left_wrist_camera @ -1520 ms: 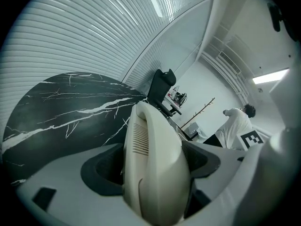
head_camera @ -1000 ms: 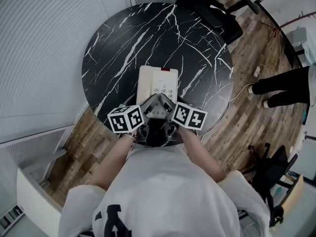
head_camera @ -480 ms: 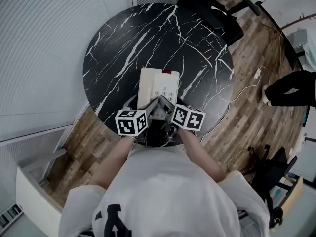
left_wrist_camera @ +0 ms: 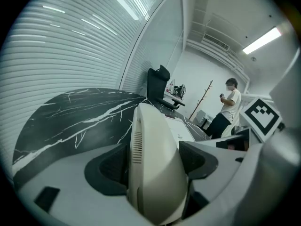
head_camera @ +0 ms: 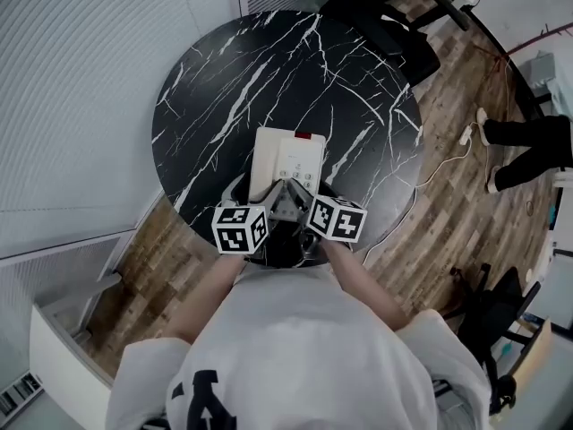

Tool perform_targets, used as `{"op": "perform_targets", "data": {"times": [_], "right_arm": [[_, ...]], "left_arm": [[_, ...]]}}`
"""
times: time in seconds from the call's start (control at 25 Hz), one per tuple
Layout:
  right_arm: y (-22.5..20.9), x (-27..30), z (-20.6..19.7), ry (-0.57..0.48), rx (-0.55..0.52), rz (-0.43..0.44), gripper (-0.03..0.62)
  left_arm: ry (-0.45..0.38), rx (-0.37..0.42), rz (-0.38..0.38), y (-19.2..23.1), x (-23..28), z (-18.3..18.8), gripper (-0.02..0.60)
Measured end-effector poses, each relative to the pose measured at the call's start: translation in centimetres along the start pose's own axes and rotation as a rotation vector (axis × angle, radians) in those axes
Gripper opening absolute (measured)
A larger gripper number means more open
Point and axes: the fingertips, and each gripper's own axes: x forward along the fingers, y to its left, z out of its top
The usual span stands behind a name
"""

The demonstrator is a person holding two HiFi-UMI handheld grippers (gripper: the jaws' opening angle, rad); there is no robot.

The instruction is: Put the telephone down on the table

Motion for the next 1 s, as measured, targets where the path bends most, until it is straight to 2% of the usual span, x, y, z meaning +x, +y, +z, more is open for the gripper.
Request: {"op": "perform_targets", "data": {"times": [0.12, 0.24, 0.28, 0.32, 0.36, 0.44, 0.48, 0.52, 0.56, 0.72, 1.0], "right_arm": [[0.3, -0.7, 0.6, -0.029, -0.062, -0.015, 0.333], [1.1, -2.3, 2.3, -0.112, -0.147, -0.034, 0.33], [1.4, -3.1, 3.4, -0.158, -0.177, -0.044, 0.301], [1.9, -4.0, 4.6, -0.213, -0.207, -0.052, 0.224], [2.6, -4.9, 5.8, -0.274, -0.235, -0.054, 0.143], [4.7, -7.0, 8.3, -0.396, -0.277, -0.027, 0.074], [6.0, -8.1, 9.4, -0.452, -0.294, 0.0, 0.051], [7.4, -9.2, 10.3, -0.502, -0.309, 0.033, 0.043], [8.7, -10.2, 11.1, -0.545, -0.32, 0.069, 0.034], [12.4, -12.5, 12.5, -0.637, -0.334, 0.16, 0.028], [14.6, -13.5, 11.3, -0.706, -0.35, 0.141, 0.028]], "left_arm": [[-0.049, 0.008, 0.007, 0.3, -0.9, 1.3, 0.35], [-0.127, 0.033, 0.036, 0.4, -2.9, 3.4, 0.332], [-0.167, 0.042, 0.046, 0.2, -3.8, 4.5, 0.29], [-0.21, 0.051, 0.049, -0.2, -4.7, 5.8, 0.221], [-0.254, 0.062, 0.043, -0.9, -5.6, 7.2, 0.189], [-0.334, 0.09, 0.019, -2.5, -7.3, 10.1, 0.15], [-0.37, 0.101, 0.005, -3.3, -8.1, 11.4, 0.104], [-0.403, 0.108, -0.014, -4.1, -8.9, 12.6, 0.046], [-0.429, 0.111, -0.035, -4.9, -9.6, 13.5, 0.023], [-0.463, 0.127, -0.1, -6.6, -11.1, 15.5, 0.006], [-0.462, 0.192, -0.196, -7.6, -13.1, 15.3, 0.005]]}}
